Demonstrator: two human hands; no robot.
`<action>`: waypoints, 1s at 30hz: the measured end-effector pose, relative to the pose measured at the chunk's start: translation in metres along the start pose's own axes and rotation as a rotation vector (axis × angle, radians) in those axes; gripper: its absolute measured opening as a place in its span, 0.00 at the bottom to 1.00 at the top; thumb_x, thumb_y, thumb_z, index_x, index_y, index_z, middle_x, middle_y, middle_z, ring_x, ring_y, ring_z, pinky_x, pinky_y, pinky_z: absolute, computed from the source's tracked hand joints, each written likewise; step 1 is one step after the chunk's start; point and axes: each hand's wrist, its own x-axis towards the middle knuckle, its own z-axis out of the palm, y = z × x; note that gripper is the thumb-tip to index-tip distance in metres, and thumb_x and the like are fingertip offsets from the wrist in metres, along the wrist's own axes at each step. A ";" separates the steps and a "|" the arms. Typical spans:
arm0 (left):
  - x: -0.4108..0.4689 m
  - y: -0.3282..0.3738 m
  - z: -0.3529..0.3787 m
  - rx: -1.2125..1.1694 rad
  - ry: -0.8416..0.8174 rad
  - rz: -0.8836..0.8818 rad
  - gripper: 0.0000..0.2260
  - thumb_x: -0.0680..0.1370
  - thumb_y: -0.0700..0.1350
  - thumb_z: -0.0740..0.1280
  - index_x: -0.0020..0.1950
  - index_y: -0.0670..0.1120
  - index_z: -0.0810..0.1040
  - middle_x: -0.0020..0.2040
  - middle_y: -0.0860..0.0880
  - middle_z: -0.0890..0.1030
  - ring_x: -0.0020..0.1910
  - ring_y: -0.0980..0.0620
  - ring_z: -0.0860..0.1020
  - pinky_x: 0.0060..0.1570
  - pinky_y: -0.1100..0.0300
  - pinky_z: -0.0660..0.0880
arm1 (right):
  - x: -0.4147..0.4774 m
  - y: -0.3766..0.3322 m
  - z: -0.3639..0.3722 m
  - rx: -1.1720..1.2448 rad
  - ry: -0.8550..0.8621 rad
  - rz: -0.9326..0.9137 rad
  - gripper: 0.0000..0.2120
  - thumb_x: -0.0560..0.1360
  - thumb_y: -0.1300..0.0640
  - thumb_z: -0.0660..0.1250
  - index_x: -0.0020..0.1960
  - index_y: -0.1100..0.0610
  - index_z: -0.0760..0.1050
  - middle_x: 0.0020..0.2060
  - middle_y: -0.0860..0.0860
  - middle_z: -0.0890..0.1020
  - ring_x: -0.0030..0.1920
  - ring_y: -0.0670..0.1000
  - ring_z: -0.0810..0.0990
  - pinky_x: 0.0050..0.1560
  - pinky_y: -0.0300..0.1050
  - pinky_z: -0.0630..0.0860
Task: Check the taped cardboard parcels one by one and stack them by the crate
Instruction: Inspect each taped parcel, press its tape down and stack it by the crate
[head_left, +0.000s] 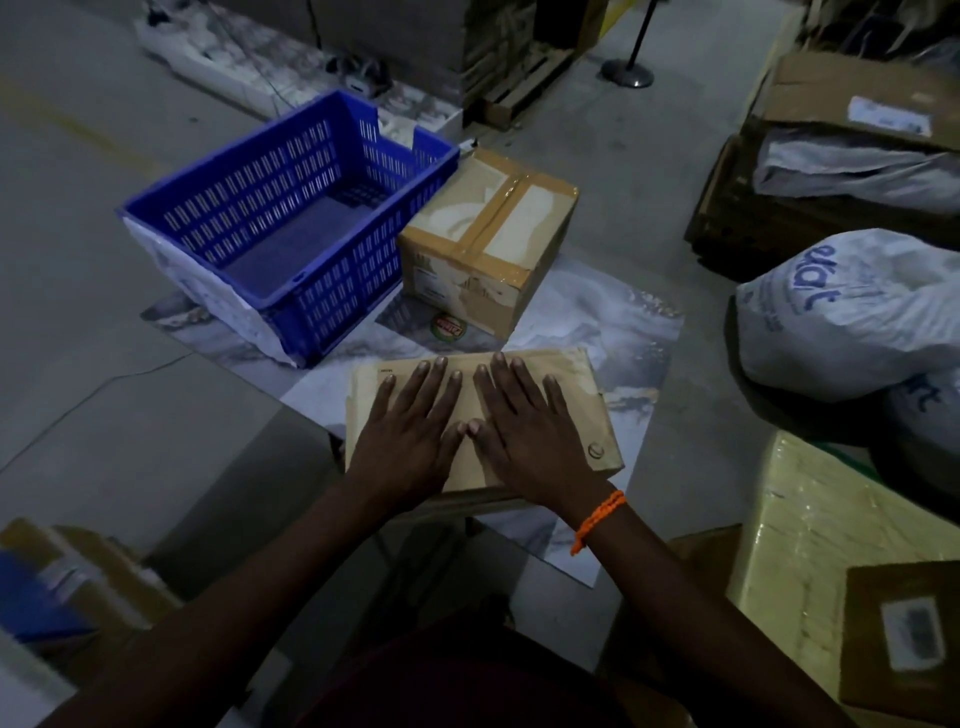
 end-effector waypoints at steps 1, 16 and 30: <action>-0.001 -0.003 0.000 -0.004 -0.004 -0.032 0.33 0.83 0.63 0.42 0.83 0.46 0.48 0.83 0.44 0.45 0.82 0.46 0.45 0.79 0.39 0.46 | 0.000 0.005 -0.002 0.009 -0.008 0.006 0.35 0.83 0.36 0.43 0.84 0.53 0.53 0.84 0.54 0.54 0.83 0.55 0.50 0.80 0.63 0.49; -0.019 -0.023 -0.011 0.002 -0.077 -0.128 0.36 0.79 0.64 0.34 0.81 0.46 0.34 0.82 0.44 0.35 0.81 0.47 0.36 0.78 0.43 0.36 | -0.006 0.048 -0.005 -0.054 0.036 0.061 0.36 0.84 0.35 0.43 0.85 0.55 0.50 0.84 0.55 0.51 0.83 0.56 0.50 0.80 0.61 0.48; -0.014 -0.033 -0.023 -0.898 0.168 -0.643 0.27 0.75 0.68 0.67 0.66 0.52 0.75 0.56 0.50 0.84 0.52 0.52 0.84 0.56 0.43 0.81 | 0.004 0.081 -0.047 0.812 -0.055 0.733 0.25 0.82 0.43 0.65 0.70 0.59 0.74 0.61 0.62 0.81 0.57 0.62 0.81 0.55 0.54 0.78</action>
